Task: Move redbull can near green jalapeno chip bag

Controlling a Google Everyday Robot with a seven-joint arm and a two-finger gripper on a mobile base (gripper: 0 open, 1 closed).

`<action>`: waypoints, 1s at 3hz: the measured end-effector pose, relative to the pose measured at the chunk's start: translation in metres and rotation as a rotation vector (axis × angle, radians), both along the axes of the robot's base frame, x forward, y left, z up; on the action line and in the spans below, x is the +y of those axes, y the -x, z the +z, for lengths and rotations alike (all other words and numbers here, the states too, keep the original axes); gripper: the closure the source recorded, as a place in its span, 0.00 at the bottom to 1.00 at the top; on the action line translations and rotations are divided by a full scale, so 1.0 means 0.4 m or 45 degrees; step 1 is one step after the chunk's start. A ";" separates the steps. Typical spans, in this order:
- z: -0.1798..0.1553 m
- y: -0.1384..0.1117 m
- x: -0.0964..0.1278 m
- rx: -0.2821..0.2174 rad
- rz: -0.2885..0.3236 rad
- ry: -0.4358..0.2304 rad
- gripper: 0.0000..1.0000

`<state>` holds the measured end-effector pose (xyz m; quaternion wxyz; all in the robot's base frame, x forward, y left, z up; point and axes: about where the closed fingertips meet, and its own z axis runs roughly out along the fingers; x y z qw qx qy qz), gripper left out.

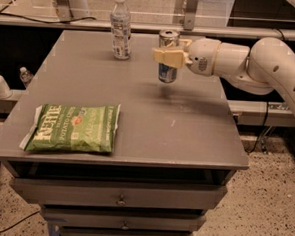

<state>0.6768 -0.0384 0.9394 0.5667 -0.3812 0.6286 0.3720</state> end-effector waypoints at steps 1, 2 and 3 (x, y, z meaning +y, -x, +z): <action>0.000 0.000 0.000 0.000 0.000 0.000 1.00; 0.006 0.007 0.021 -0.009 0.016 -0.027 1.00; 0.002 0.053 0.068 -0.003 0.056 -0.077 1.00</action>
Offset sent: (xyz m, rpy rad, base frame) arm -0.0067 0.0156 0.0056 0.0576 -0.0190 0.0234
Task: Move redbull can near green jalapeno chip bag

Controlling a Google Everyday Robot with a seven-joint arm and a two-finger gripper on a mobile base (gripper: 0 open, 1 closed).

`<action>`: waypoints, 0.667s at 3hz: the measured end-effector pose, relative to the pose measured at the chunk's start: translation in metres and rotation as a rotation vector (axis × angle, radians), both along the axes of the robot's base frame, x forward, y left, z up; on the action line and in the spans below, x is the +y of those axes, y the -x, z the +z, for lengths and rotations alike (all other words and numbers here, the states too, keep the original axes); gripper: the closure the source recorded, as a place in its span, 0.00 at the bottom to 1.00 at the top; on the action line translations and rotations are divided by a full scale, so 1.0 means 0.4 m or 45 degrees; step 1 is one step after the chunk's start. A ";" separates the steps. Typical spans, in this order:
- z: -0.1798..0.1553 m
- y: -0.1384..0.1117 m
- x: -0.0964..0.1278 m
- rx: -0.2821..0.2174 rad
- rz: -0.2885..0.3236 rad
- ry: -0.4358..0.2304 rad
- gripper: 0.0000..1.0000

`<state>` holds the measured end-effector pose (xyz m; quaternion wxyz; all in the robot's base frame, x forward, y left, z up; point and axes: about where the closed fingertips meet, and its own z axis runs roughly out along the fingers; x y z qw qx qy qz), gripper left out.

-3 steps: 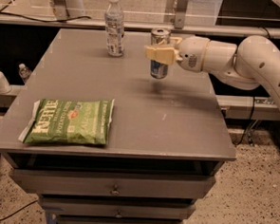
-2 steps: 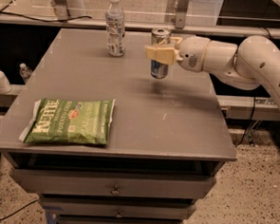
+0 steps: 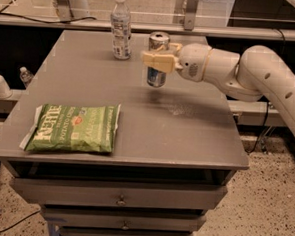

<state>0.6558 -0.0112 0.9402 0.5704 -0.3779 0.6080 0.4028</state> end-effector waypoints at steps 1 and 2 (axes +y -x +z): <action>-0.022 0.076 0.061 0.029 0.063 -0.030 1.00; -0.040 0.135 0.093 0.053 0.098 -0.041 1.00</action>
Offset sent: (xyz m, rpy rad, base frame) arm -0.0920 0.0501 -0.0326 0.0411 0.0778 0.1106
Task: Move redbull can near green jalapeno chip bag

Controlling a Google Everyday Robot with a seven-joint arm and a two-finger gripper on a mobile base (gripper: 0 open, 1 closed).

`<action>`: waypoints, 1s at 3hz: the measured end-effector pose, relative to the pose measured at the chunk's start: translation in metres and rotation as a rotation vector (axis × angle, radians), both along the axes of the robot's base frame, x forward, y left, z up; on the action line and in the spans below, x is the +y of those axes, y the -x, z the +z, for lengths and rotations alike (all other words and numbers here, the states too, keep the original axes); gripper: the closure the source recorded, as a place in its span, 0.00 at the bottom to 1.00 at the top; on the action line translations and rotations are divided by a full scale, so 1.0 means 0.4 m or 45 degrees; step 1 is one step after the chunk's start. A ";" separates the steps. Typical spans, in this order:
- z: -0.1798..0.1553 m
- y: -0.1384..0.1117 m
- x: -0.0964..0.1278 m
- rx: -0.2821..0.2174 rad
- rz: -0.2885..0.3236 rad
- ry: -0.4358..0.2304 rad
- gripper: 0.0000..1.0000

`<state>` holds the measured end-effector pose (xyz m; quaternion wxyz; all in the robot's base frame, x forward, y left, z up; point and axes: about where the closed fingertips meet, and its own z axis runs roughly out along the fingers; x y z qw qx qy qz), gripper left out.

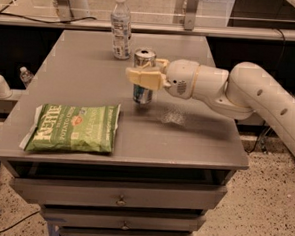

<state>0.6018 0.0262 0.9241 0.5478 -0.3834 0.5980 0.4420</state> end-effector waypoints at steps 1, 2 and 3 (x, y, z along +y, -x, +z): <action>-0.021 0.053 0.021 0.018 0.025 -0.004 1.00; -0.037 0.089 0.036 0.028 0.043 -0.011 1.00; -0.048 0.111 0.049 0.036 0.051 -0.017 0.83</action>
Offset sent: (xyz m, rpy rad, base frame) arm -0.0505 0.0158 -0.0239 0.0168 0.0334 0.0400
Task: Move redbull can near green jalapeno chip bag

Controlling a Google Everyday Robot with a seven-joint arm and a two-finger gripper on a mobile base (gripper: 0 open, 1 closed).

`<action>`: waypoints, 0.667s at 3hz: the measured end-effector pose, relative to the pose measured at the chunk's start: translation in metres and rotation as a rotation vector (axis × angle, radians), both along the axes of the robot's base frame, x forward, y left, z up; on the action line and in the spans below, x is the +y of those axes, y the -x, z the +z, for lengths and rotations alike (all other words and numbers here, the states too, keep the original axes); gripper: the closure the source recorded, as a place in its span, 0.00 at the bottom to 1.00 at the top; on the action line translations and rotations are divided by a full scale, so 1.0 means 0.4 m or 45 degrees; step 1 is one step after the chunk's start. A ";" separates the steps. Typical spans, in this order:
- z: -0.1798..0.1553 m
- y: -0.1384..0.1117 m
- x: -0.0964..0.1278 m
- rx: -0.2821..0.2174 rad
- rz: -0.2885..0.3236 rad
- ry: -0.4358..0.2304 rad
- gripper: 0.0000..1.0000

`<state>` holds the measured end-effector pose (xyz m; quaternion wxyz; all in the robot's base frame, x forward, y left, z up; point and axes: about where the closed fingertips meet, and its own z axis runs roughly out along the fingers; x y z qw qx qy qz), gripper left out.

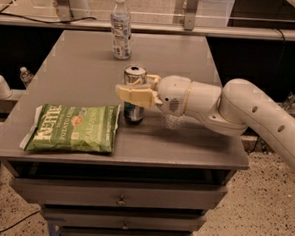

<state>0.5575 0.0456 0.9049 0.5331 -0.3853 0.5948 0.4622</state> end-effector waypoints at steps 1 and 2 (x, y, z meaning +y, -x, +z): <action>-0.005 0.015 0.008 -0.001 0.007 -0.009 0.59; -0.006 0.024 0.012 -0.009 0.016 -0.020 0.35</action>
Offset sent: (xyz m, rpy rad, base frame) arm -0.0120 0.0014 -0.0043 0.0275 -0.0116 0.0117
